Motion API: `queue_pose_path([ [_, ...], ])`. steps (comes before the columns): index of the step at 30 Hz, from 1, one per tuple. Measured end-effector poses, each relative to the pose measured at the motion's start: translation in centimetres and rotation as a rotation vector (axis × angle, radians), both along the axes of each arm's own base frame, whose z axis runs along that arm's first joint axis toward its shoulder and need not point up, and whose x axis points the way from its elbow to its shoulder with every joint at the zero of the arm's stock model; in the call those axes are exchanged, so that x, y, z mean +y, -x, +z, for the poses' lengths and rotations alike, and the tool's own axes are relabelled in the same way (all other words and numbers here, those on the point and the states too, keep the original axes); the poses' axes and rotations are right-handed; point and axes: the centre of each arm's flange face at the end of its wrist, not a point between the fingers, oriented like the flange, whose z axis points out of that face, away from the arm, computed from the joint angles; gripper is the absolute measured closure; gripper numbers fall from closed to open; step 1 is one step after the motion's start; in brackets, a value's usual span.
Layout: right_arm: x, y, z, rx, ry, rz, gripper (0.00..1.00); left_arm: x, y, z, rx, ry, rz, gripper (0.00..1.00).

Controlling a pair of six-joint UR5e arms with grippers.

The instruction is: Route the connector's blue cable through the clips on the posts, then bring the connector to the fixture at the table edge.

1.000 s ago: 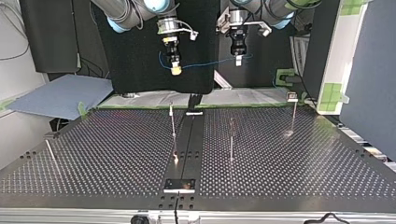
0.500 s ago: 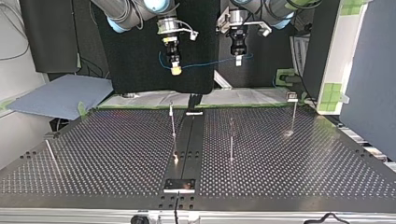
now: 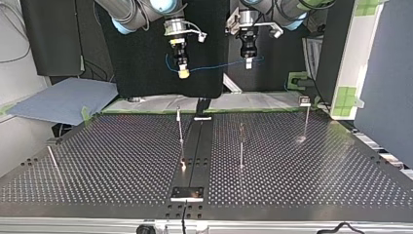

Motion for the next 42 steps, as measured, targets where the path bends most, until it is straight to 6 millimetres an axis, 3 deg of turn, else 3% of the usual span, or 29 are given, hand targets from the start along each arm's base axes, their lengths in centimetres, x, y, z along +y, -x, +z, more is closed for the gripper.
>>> queue_pose_path([
  [37, 0.00, 0.00, 0.00, 0.000, 0.000, 0.000, 1.00, 0.03, -0.01, -0.03, 0.001, 0.000, 0.001, 1.00],
  [42, 0.04, 0.03, -0.04, 0.003, -0.003, 0.001, 1.00, 0.00, 0.17, -0.88, 0.029, -0.021, -0.008, 1.00],
])
